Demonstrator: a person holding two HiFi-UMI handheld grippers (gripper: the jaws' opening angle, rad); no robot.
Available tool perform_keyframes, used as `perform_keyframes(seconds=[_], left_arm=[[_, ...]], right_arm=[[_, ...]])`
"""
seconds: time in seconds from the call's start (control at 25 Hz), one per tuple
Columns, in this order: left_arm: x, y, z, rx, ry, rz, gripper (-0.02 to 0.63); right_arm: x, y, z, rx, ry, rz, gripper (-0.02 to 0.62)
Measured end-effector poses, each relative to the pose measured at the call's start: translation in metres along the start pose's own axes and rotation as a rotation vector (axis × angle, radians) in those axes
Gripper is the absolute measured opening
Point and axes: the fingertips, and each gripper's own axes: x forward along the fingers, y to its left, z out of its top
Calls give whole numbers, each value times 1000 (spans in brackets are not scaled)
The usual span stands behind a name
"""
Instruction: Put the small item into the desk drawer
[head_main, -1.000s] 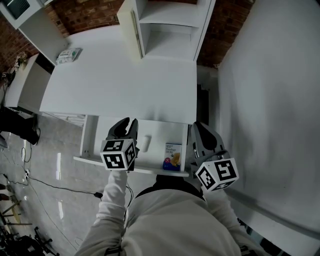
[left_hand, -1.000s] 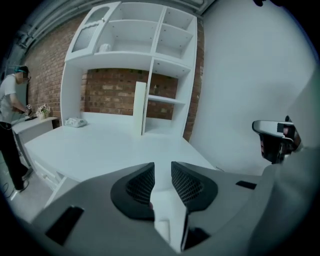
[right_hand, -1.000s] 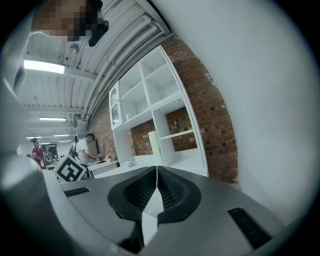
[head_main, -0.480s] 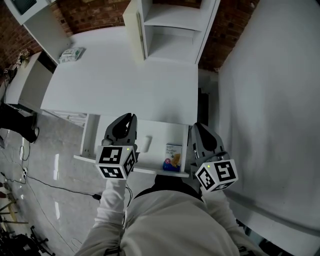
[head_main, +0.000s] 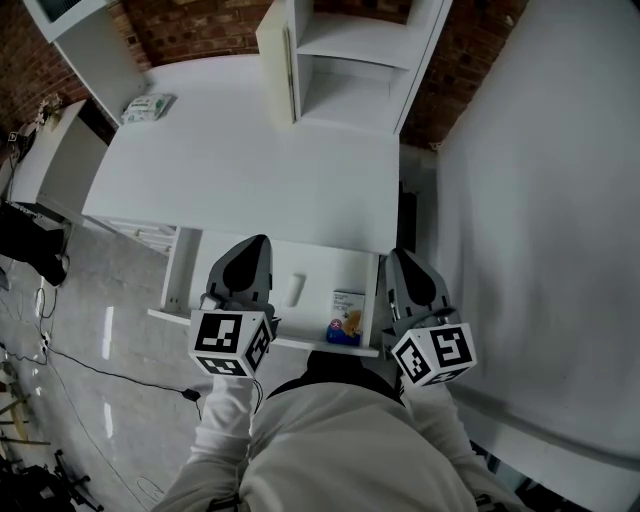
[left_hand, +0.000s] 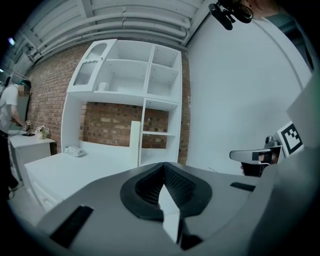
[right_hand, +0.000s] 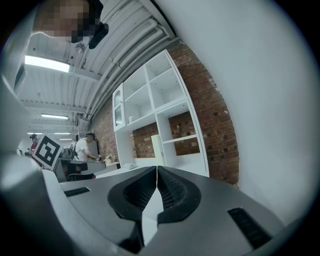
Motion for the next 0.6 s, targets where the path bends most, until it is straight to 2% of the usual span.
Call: perform_keyframes(seconds=[0.6], left_arm=[[-11,0,-9,-27,1,-4,18]], right_arm=[[-6,5,3,-61,-11,-19,26]])
